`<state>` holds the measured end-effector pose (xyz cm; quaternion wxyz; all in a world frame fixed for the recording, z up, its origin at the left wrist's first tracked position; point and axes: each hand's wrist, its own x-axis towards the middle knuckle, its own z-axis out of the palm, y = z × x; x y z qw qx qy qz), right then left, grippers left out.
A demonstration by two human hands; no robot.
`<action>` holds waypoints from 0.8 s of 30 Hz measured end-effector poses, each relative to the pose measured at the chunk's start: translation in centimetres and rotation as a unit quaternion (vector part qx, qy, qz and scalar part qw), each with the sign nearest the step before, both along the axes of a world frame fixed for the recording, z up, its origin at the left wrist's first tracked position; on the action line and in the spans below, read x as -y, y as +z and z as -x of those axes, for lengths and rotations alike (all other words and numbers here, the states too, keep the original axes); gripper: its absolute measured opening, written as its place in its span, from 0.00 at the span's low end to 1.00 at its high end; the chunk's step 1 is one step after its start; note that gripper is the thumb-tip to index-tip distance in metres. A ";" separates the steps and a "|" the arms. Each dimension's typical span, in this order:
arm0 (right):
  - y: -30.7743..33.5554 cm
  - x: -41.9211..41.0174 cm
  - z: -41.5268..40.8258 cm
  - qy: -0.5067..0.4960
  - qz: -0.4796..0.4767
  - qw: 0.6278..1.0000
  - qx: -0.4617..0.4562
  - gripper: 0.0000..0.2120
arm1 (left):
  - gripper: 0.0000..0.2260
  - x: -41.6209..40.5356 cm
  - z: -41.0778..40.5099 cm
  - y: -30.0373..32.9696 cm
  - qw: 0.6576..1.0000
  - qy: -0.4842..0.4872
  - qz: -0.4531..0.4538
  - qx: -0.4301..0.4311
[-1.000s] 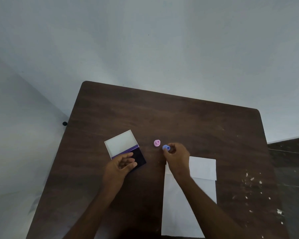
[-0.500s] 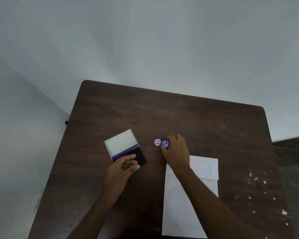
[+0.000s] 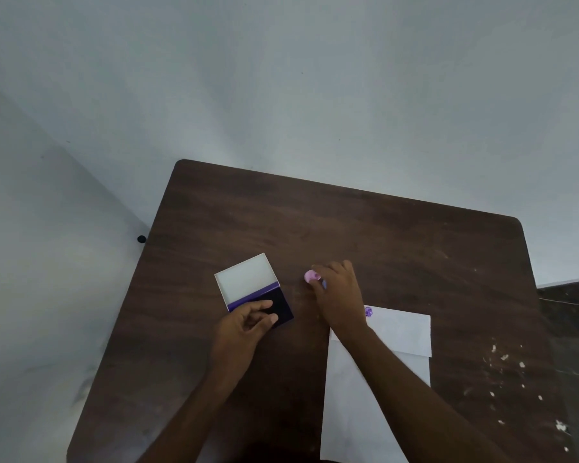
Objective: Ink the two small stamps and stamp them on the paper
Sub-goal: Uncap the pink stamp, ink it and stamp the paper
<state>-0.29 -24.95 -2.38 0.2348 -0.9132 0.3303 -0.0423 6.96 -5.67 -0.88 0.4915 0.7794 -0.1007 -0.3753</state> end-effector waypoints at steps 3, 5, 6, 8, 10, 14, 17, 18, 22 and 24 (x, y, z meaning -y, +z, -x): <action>2.2 -1.6 0.1 -0.073 -0.127 0.988 0.044 0.08 | 0.03 -0.3 0.0 0.3 1.000 0.023 0.015 -0.006; 2.8 -3.0 0.3 -0.138 -0.203 0.967 0.062 0.10 | 0.03 -0.1 0.1 0.7 0.999 0.031 0.016 0.005; 3.1 -3.7 0.4 -0.171 -0.252 0.950 0.070 0.11 | 0.03 0.0 0.0 0.9 0.999 0.034 0.012 0.012; 3.3 -5.1 0.7 -0.196 -0.351 0.910 0.097 0.12 | 0.08 0.2 -0.2 1.3 0.999 0.037 0.030 0.012; 3.5 -6.0 1.0 -0.185 -0.409 0.886 0.112 0.11 | 0.16 0.1 -0.5 1.5 0.996 0.031 0.075 -0.024; 3.3 -7.1 1.2 -0.147 -0.461 0.871 0.087 0.13 | 0.17 -0.8 -0.6 1.7 0.997 0.007 0.076 -0.011; 3.4 -7.4 1.1 -0.124 -0.493 0.858 0.070 0.13 | 0.12 -1.8 -0.6 2.0 0.999 0.029 0.042 0.017; 3.4 -7.5 0.9 -0.120 -0.506 0.851 0.067 0.13 | 0.11 -2.1 -0.6 2.0 0.999 0.032 0.039 0.017; 3.4 -8.0 0.5 -0.106 -0.538 0.835 0.050 0.11 | 0.10 -3.2 -0.8 1.7 0.997 0.033 0.045 0.046; 3.6 -8.2 0.3 -0.097 -0.565 0.818 0.052 0.12 | 0.12 -3.7 -1.1 1.6 0.997 0.031 0.053 0.048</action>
